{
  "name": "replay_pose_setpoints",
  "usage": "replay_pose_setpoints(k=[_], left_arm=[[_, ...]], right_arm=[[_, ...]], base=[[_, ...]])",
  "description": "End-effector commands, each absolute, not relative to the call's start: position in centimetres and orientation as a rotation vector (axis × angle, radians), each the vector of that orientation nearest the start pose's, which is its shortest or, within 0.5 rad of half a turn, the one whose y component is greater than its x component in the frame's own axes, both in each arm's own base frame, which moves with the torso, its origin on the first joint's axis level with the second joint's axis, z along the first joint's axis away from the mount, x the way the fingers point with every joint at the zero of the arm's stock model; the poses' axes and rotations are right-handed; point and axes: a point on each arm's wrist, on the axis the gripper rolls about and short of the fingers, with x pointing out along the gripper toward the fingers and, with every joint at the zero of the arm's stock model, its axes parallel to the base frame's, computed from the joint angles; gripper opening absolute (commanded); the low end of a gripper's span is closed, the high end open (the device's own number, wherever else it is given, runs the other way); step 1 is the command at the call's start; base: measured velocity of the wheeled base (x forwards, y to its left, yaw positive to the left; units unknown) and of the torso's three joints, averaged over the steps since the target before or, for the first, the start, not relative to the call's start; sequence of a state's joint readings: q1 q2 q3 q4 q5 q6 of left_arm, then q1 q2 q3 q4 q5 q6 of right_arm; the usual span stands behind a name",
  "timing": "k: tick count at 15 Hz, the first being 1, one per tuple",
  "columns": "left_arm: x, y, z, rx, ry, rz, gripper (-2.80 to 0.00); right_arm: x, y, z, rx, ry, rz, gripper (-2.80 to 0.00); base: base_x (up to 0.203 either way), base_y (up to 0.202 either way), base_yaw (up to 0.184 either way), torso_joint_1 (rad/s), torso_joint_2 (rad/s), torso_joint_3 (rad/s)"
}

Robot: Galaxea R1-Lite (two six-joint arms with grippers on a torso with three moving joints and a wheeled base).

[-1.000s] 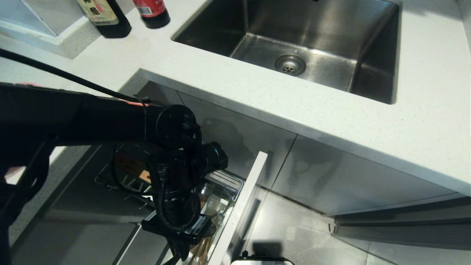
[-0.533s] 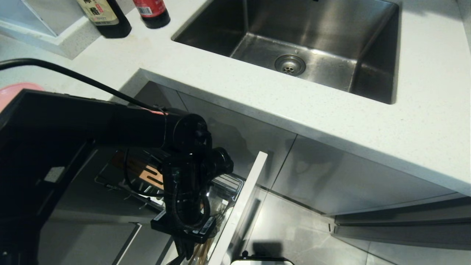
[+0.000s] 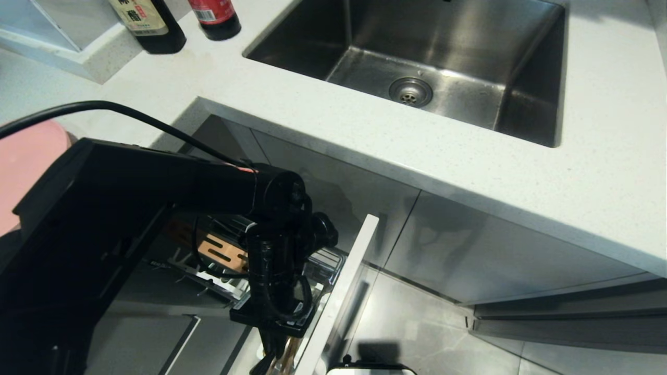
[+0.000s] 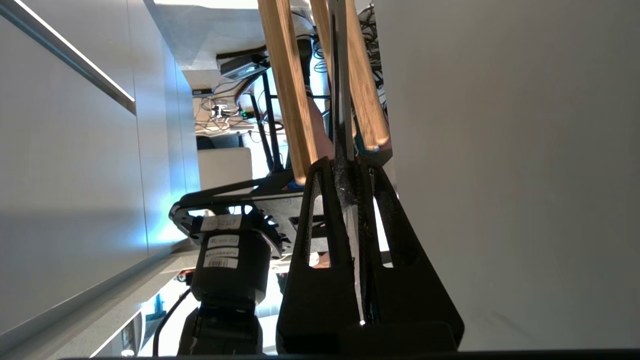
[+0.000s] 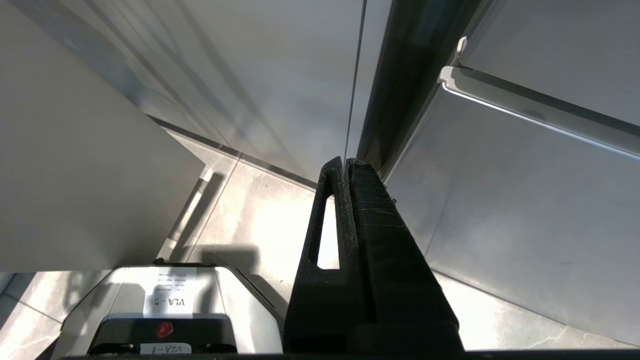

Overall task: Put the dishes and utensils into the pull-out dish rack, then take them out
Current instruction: Pick up the spoon and place it in the cupboard

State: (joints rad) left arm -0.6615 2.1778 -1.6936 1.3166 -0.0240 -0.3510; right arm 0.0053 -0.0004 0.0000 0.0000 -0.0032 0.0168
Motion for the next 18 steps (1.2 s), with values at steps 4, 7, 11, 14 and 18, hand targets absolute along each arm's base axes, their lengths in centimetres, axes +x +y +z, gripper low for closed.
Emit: replay_pose_setpoints(k=[4,7,11,14,18], left_arm=[[27.4,-21.0,12.1,0.322,1.791,-0.156,-2.80],[27.8,-21.1,11.8,0.321,1.796,-0.151,-2.80],[28.2,-21.2,11.2,0.316,1.798,-0.146,-2.80],[28.6,-21.2,11.0,0.309,1.797,-0.141,-2.80],[29.0,-21.2,10.5,0.305,1.802,-0.135,-2.80]], right_arm=[[-2.3,0.0,7.5,0.017,0.001,0.003,-2.80],[-2.3,0.0,7.5,0.017,0.002,0.003,-2.80],[-2.3,0.0,7.5,0.017,0.001,0.003,-2.80],[-2.3,0.0,7.5,0.017,0.002,0.003,-2.80],[-2.3,0.0,7.5,0.017,0.002,0.003,-2.80]], base=[[0.000,0.000,0.000,0.000,0.00,0.000],[0.000,0.000,0.000,0.000,0.00,0.000],[0.000,0.000,0.000,0.000,0.00,0.000],[0.000,0.000,0.000,0.000,0.00,0.000],[0.000,0.000,0.000,0.000,0.00,0.000]])
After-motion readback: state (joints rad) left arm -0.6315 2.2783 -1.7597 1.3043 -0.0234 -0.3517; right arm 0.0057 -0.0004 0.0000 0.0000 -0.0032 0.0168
